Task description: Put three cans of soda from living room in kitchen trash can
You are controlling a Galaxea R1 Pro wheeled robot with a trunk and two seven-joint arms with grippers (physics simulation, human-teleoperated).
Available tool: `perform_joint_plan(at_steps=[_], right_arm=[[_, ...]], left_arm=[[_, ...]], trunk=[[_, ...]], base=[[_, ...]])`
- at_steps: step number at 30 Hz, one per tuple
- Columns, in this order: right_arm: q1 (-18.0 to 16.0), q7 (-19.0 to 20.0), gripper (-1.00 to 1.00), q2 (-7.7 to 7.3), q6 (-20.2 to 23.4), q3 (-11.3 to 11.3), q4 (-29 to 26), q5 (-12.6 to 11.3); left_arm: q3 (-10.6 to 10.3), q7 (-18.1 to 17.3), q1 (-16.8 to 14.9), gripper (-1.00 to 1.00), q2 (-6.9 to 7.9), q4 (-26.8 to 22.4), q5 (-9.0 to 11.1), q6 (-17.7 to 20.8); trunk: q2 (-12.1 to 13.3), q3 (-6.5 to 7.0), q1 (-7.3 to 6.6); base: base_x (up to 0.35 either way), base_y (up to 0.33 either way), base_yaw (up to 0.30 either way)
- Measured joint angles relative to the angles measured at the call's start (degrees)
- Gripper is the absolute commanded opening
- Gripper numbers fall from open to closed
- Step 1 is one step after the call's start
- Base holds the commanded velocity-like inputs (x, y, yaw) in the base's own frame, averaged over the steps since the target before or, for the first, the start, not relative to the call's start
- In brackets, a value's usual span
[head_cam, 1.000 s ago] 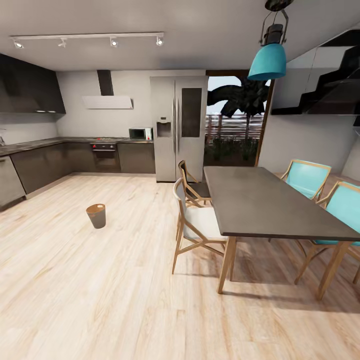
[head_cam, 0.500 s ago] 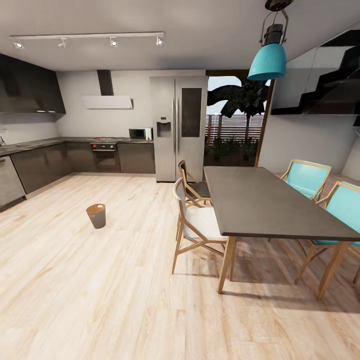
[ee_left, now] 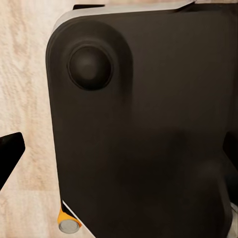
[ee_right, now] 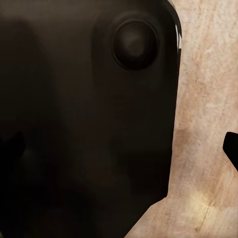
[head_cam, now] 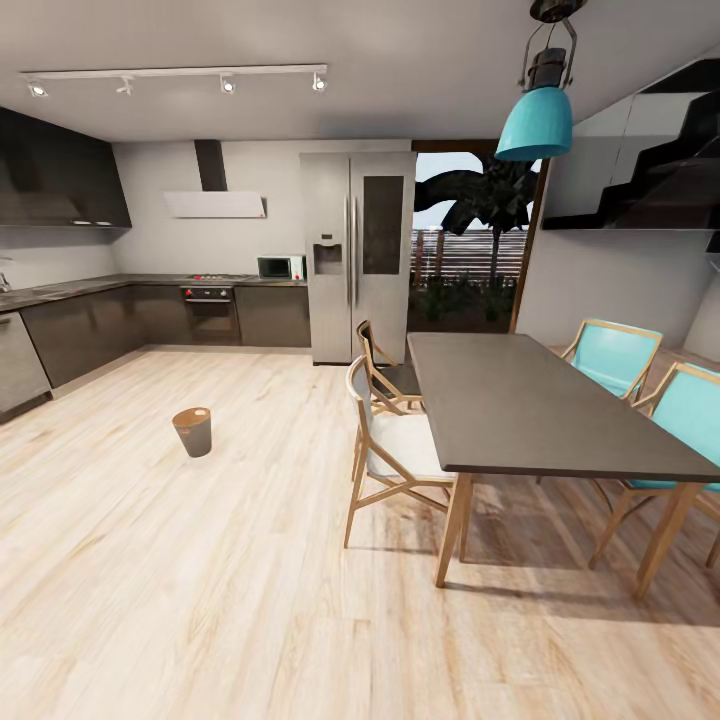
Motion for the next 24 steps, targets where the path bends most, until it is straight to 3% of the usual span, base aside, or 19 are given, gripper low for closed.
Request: perform_joint_plan(at_steps=[17, 24], right_arm=[[0.0, 0.0, 1.00, 0.03, 0.0, 0.1, 0.0, 0.4], [0.0, 0.0, 1.00, -0.12, 0.0, 0.1, 0.0, 0.5]], left_arm=[[0.0, 0.0, 0.0, 1.00, -0.05, 0.0, 0.0, 0.0], [0.0, 0.0, 0.0, 1.00, -0.07, -0.1, 0.0, 0.0]], trunk=[[0.0, 0.00, 0.00], [0.0, -0.12, 0.00]], base=[[0.000, 0.000, 0.000], [0.000, 0.000, 0.127]])
